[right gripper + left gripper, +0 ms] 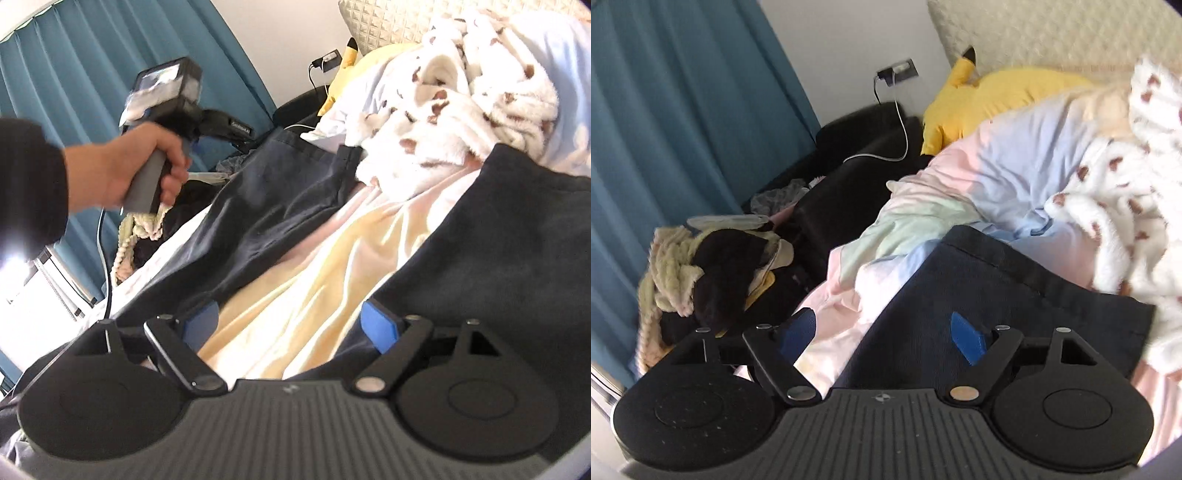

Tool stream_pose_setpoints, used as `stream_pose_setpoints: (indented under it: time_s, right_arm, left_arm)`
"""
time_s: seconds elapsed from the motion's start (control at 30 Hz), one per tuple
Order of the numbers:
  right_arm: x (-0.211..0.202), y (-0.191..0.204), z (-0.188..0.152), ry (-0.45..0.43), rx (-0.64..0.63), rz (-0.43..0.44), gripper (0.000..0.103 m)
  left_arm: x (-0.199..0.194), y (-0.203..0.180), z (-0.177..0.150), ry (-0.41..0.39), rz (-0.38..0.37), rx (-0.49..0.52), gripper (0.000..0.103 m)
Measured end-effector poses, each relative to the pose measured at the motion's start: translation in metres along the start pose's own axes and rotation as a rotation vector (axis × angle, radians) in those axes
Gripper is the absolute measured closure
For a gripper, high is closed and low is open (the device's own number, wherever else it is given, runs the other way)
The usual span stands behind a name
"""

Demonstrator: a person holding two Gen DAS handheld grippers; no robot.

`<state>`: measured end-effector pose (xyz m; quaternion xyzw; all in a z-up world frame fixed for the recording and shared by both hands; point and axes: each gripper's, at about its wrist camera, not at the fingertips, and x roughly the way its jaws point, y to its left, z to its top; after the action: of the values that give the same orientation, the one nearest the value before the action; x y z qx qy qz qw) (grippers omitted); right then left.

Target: Fold clothes

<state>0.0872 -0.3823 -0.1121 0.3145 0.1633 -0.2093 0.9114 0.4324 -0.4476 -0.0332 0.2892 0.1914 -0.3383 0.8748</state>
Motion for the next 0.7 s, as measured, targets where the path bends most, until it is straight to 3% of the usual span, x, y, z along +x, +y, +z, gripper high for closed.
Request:
stream_pose_setpoints:
  time_s: [0.13, 0.3, 0.5, 0.6, 0.7]
  right_arm:
    - [0.008, 0.006, -0.001, 0.001, -0.040, 0.013, 0.018]
    - [0.003, 0.020, 0.004, -0.026, -0.117, 0.047, 0.018]
    - [-0.019, 0.041, 0.011, -0.111, -0.231, 0.062, 0.018]
    - [-0.029, 0.046, 0.016, -0.123, -0.248, 0.074, 0.018]
    - [-0.032, 0.063, 0.021, -0.113, -0.339, 0.086, 0.018]
  left_arm:
    - [-0.065, 0.045, -0.033, -0.034, -0.021, -0.184, 0.020]
    - [-0.184, 0.066, -0.083, -0.090, 0.025, -0.221, 0.015]
    - [-0.323, 0.050, -0.158, -0.119, 0.094, -0.356, 0.009]
    - [-0.376, 0.033, -0.201, -0.100, 0.131, -0.472, 0.007]
    - [-0.413, 0.021, -0.245, -0.074, 0.118, -0.591, 0.007]
